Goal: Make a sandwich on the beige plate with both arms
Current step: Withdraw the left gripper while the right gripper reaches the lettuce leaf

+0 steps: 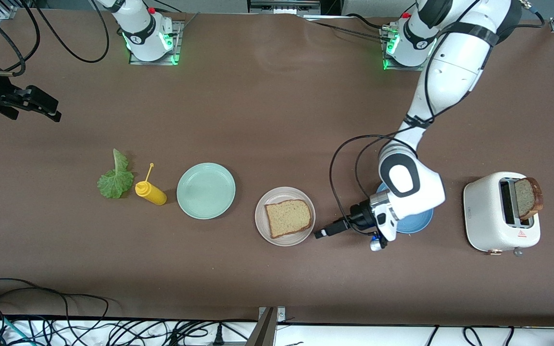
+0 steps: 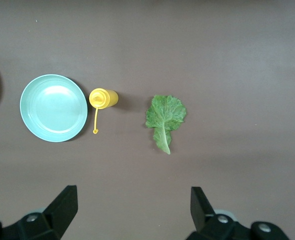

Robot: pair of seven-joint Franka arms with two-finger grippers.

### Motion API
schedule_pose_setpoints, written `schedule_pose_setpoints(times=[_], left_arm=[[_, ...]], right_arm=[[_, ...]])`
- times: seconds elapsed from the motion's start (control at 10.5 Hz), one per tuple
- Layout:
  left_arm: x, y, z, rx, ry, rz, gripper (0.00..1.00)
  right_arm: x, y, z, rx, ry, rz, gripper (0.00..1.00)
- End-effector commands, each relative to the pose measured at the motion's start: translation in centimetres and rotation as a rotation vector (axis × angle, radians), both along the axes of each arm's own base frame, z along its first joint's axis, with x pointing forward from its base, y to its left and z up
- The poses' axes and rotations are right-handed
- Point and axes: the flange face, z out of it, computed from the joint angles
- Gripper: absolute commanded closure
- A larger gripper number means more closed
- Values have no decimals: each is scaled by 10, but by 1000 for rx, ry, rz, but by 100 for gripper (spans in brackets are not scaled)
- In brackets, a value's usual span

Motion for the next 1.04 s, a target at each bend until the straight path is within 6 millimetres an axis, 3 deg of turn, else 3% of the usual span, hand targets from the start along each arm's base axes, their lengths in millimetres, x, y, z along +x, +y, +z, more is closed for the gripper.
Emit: schedule_pose_setpoints(times=[0.0,0.28,0.38,0.57,0.85,0.95], left_arm=[[-5,34,40,122,8,-23,0],[-7,73,82,329,87,-9,0],[-12,80,90,401,90,-19,0],[-21,112,100,518,77,-42,0],[-31,170,119,715,94,-124,0],[-37,186,132,781,112,-165,0]], right_arm=[[0,0,1,11,6,7,0],[6,-6,-10,12,17,-9,0],[12,-11,-22,6,35,-7,0],[16,-9,-40,-2,77,39,0],[28,-18,-102,-9,83,24,0],[28,-22,-137,-13,115,19,0]])
